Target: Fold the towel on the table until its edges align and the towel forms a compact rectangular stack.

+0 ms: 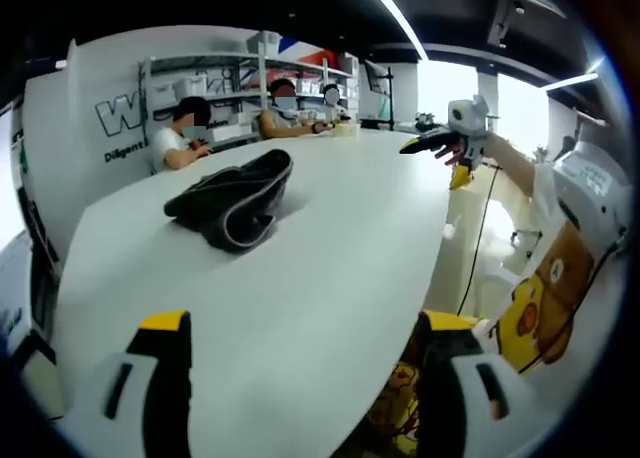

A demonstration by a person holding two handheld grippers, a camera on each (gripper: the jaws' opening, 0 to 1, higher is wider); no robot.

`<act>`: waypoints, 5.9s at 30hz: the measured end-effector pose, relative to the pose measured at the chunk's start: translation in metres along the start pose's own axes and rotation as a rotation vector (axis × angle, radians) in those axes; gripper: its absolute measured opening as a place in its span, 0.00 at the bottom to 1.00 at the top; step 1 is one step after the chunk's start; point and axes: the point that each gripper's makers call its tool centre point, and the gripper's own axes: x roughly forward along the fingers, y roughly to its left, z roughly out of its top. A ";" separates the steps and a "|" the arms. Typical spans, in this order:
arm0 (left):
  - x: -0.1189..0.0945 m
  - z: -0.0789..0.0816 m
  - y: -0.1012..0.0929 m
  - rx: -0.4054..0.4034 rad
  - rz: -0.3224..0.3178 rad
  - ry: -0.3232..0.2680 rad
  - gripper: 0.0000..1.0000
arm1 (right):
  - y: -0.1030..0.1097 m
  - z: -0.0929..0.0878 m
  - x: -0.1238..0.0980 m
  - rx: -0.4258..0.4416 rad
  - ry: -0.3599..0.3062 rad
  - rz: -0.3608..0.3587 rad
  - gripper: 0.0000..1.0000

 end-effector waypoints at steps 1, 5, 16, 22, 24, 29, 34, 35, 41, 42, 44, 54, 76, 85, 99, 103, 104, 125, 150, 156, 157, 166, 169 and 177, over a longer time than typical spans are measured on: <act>0.000 0.000 -0.001 0.001 -0.002 0.000 0.98 | -0.002 0.006 0.005 -0.022 -0.006 0.005 0.85; 0.002 0.000 -0.002 -0.001 -0.005 -0.001 0.98 | -0.004 0.030 0.030 -0.151 -0.010 0.046 0.77; -0.004 0.001 -0.002 -0.005 -0.003 -0.023 0.98 | 0.016 0.073 0.121 -0.409 0.107 0.218 0.51; -0.008 -0.001 -0.001 -0.011 -0.007 -0.041 0.98 | 0.017 0.072 0.173 -0.424 0.185 0.258 0.40; -0.009 -0.002 -0.001 -0.011 -0.008 -0.044 0.98 | 0.014 0.069 0.187 -0.429 0.211 0.257 0.37; -0.013 -0.005 0.002 -0.015 -0.004 -0.053 0.98 | 0.007 0.058 0.220 -0.434 0.285 0.273 0.33; -0.015 -0.009 0.002 -0.019 -0.004 -0.056 0.98 | 0.005 0.048 0.239 -0.437 0.336 0.290 0.30; -0.016 -0.010 0.002 -0.020 -0.004 -0.057 0.98 | 0.005 0.045 0.242 -0.441 0.345 0.293 0.30; -0.020 -0.011 0.001 -0.025 -0.002 -0.066 0.98 | 0.008 0.034 0.255 -0.420 0.389 0.314 0.26; -0.020 -0.011 0.001 -0.025 -0.002 -0.067 0.98 | 0.008 0.033 0.256 -0.415 0.397 0.317 0.26; -0.020 -0.011 0.000 -0.025 -0.003 -0.069 0.98 | 0.009 0.029 0.258 -0.415 0.413 0.324 0.25; -0.020 -0.011 -0.004 -0.028 -0.012 -0.076 0.98 | 0.007 0.028 0.268 -0.402 0.442 0.354 0.10; -0.018 -0.008 -0.002 -0.040 -0.010 -0.089 0.98 | -0.019 0.074 0.234 -0.340 0.350 0.293 0.02; -0.017 -0.002 -0.004 -0.023 -0.013 -0.088 0.98 | -0.026 0.088 0.209 -0.321 0.327 0.271 0.02; -0.006 0.007 -0.006 -0.016 -0.022 -0.081 0.98 | -0.057 0.137 0.163 -0.294 0.221 0.190 0.02; -0.004 0.010 -0.008 -0.010 -0.026 -0.082 0.98 | -0.066 0.152 0.152 -0.282 0.179 0.159 0.02; -0.003 0.011 -0.008 -0.010 -0.028 -0.083 0.98 | -0.069 0.157 0.148 -0.275 0.163 0.152 0.02; -0.004 0.014 -0.007 -0.006 -0.024 -0.091 0.98 | -0.111 0.295 0.085 -0.095 -0.189 0.014 0.01; -0.026 0.003 0.004 -0.042 0.019 -0.120 0.98 | -0.098 0.561 0.048 -0.072 -0.456 -0.040 0.01; -0.034 0.004 0.010 -0.050 0.040 -0.124 0.98 | -0.086 0.615 0.012 -0.121 -0.568 -0.070 0.01; -0.035 0.005 0.011 -0.049 0.041 -0.127 0.98 | -0.083 0.625 0.004 -0.114 -0.601 -0.067 0.01; -0.042 0.008 0.014 -0.059 0.068 -0.139 0.98 | -0.074 0.677 -0.013 -0.084 -0.716 -0.067 0.01; -0.044 0.005 0.015 -0.069 0.072 -0.138 0.98 | -0.062 0.696 -0.015 -0.083 -0.773 -0.027 0.01; -0.046 0.000 0.017 -0.076 0.072 -0.130 0.98 | -0.072 0.687 -0.030 -0.062 -0.799 0.001 0.01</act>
